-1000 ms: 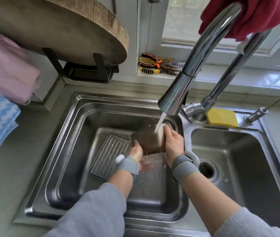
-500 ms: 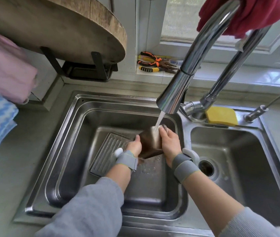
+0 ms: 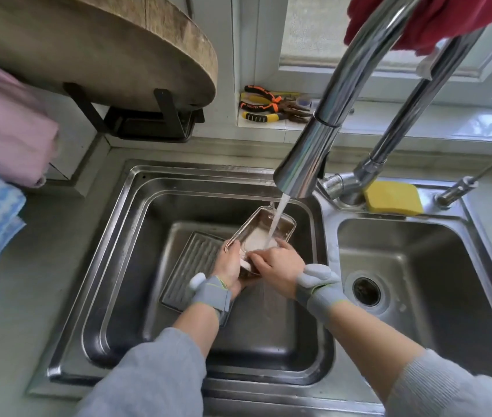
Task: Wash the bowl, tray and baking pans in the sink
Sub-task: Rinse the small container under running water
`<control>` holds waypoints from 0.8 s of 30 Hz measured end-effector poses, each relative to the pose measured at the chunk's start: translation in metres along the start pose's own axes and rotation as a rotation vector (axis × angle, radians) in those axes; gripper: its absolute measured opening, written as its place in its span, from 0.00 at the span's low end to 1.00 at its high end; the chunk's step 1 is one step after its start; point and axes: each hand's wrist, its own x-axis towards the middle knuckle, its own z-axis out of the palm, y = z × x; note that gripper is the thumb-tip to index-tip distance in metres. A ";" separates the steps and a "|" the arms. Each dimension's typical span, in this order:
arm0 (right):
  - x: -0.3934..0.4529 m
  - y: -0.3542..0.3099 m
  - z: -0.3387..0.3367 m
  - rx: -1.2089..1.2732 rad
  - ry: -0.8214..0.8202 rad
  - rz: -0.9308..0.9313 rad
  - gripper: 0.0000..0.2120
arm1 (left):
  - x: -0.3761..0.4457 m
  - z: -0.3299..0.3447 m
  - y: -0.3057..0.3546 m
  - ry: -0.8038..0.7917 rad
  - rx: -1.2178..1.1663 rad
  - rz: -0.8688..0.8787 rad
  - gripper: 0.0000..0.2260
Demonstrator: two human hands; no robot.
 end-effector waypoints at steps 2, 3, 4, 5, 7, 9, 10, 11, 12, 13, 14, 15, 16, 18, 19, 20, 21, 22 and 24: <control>0.007 -0.011 -0.001 0.060 0.007 0.018 0.17 | -0.001 0.002 -0.008 -0.031 -0.032 -0.012 0.18; 0.008 -0.014 0.001 0.124 -0.003 0.013 0.17 | 0.002 0.002 -0.010 -0.029 -0.036 0.005 0.21; 0.007 -0.012 0.003 0.156 -0.011 -0.004 0.19 | 0.003 0.001 -0.012 -0.020 -0.043 0.023 0.21; 0.005 -0.006 0.003 0.148 -0.008 -0.038 0.21 | 0.003 0.001 -0.012 -0.002 -0.046 0.042 0.20; -0.001 0.013 0.002 0.058 -0.054 -0.108 0.22 | 0.007 0.000 -0.014 0.019 -0.062 0.054 0.18; -0.005 0.025 -0.001 -0.113 -0.111 -0.212 0.23 | 0.007 -0.001 -0.016 0.001 -0.068 0.065 0.17; -0.004 0.029 -0.001 -0.197 -0.116 -0.232 0.26 | 0.007 -0.001 -0.017 0.002 -0.054 0.071 0.16; -0.003 0.033 -0.001 -0.264 -0.114 -0.200 0.29 | 0.008 -0.002 -0.018 0.004 -0.039 0.073 0.15; 0.000 0.037 -0.001 -0.292 -0.102 -0.135 0.31 | 0.007 -0.003 -0.016 0.009 -0.007 0.085 0.13; 0.003 0.038 0.001 -0.300 -0.091 -0.071 0.29 | 0.008 -0.006 -0.012 0.027 0.029 0.104 0.11; 0.006 0.035 0.005 -0.291 -0.074 -0.058 0.27 | 0.009 -0.009 -0.007 0.059 0.062 0.130 0.10; 0.005 0.031 0.010 -0.252 -0.057 -0.103 0.27 | 0.011 -0.010 -0.001 0.096 0.092 0.158 0.11; 0.005 0.023 0.017 -0.180 -0.048 -0.187 0.28 | 0.014 -0.015 0.004 0.139 0.131 0.180 0.13; 0.001 0.017 0.025 -0.047 -0.035 -0.324 0.28 | 0.017 -0.019 0.010 0.157 0.168 0.195 0.12; 0.004 0.020 0.023 -0.051 -0.027 -0.339 0.28 | 0.016 -0.022 0.012 0.126 0.170 0.192 0.10; 0.010 0.026 0.016 -0.076 -0.042 -0.316 0.27 | 0.014 -0.025 0.014 0.085 0.180 0.180 0.09; 0.014 0.033 0.007 -0.122 -0.073 -0.253 0.26 | 0.011 -0.030 0.017 0.040 0.202 0.149 0.09; 0.015 0.042 -0.003 -0.173 -0.140 -0.194 0.24 | 0.008 -0.035 0.020 -0.014 0.229 0.108 0.09; 0.011 0.055 -0.020 -0.272 -0.258 -0.194 0.23 | 0.006 -0.045 0.028 -0.112 0.302 0.053 0.10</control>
